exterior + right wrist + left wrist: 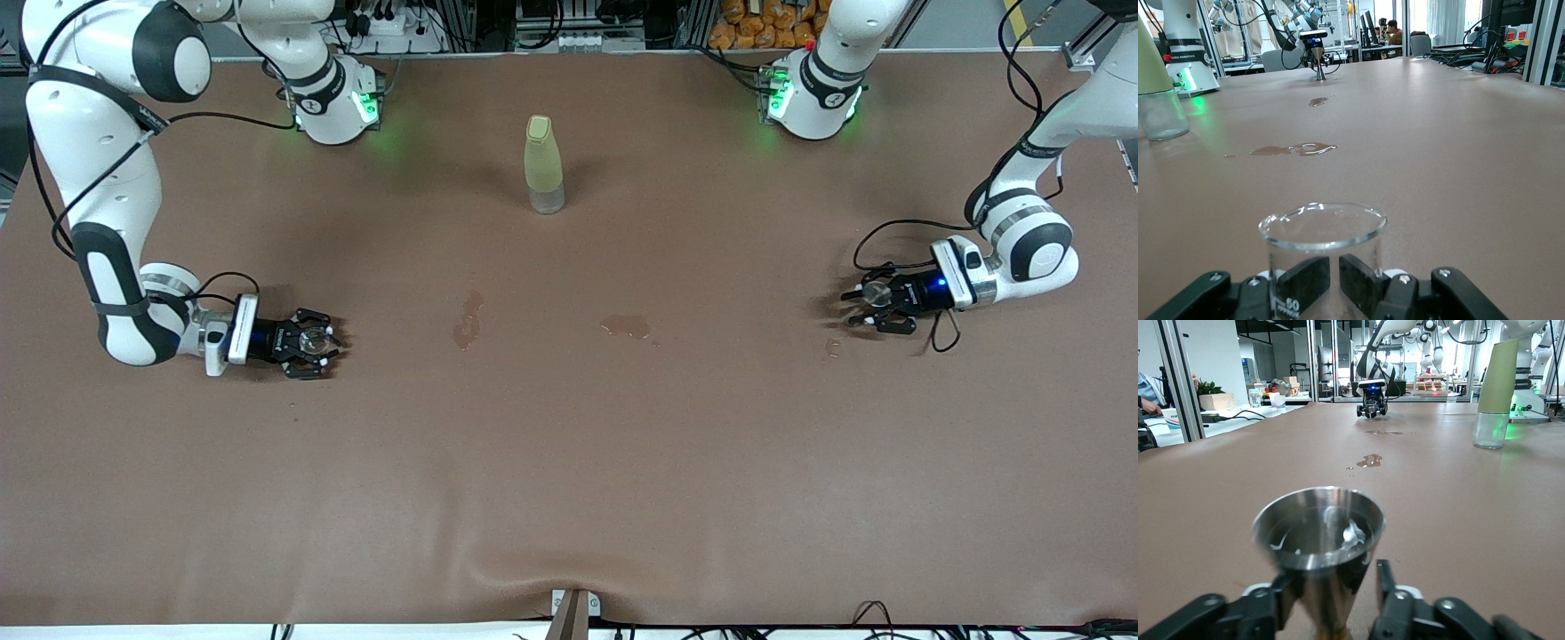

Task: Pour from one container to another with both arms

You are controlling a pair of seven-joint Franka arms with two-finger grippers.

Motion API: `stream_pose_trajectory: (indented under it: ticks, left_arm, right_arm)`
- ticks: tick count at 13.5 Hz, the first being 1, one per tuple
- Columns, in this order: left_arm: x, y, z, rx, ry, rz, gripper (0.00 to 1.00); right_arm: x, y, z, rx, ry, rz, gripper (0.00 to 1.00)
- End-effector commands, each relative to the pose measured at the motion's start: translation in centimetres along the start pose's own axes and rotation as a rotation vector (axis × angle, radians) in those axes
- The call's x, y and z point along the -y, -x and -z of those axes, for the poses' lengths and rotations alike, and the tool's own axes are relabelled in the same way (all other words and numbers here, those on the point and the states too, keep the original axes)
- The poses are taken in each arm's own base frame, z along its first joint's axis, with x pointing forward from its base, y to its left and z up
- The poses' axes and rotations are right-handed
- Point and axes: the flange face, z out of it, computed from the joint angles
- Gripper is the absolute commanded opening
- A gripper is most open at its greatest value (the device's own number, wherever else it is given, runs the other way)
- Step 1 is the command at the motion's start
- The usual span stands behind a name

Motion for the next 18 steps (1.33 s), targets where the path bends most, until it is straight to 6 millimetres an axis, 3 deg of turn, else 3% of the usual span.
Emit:
stream_pose_trajectory:
  ticks: [1, 2, 3, 4, 5, 7, 11, 13, 15, 18]
  left_arm:
    - [0.2, 0.0, 0.3, -0.010, 0.022, -0.013, 0.68]
    - [0.2, 0.0, 0.5, -0.012, 0.022, -0.011, 0.76]
    - [0.1, 0.1, 0.7, -0.014, 0.021, -0.005, 0.94]
    - [-0.2, 0.5, 1.6, 0.003, 0.017, 0.001, 1.00]
    - [-0.1, 0.6, 2.0, 0.015, 0.020, -0.002, 1.00]
    - [-0.1, 0.8, 3.1, 0.031, 0.011, -0.003, 1.00]
    - [0.2, 0.4, 6.7, 0.116, 0.020, 0.066, 1.00]
    - [1.1, -1.3, 9.8, 0.188, 0.017, 0.101, 1.00]
    - [2.1, -3.4, 11.9, 0.252, 0.039, 0.122, 1.00]
    - [3.9, -7.9, 15.5, 0.384, 0.033, 0.146, 1.00]
  right_arm:
    - [-0.5, 0.1, 0.0, 0.006, 0.004, 0.013, 0.00]
    - [-0.5, 0.1, -0.1, 0.005, 0.003, 0.012, 0.00]
    - [-0.5, 0.1, -0.1, 0.008, 0.004, 0.010, 0.14]
    - [-0.5, 0.1, -0.1, 0.009, 0.003, 0.011, 0.35]
    - [-0.5, 0.1, -0.1, 0.010, 0.004, 0.008, 0.53]
    - [-0.6, 0.0, -0.1, 0.011, 0.005, 0.008, 0.73]
    - [-0.9, -0.3, 0.1, 0.012, 0.007, 0.017, 0.91]
    - [-1.1, -0.5, 0.2, 0.012, 0.010, 0.022, 1.00]
    - [-1.3, -0.9, 0.6, 0.017, 0.014, 0.036, 1.00]
    - [-1.9, -1.9, 3.3, 0.061, 0.051, 0.046, 1.00]
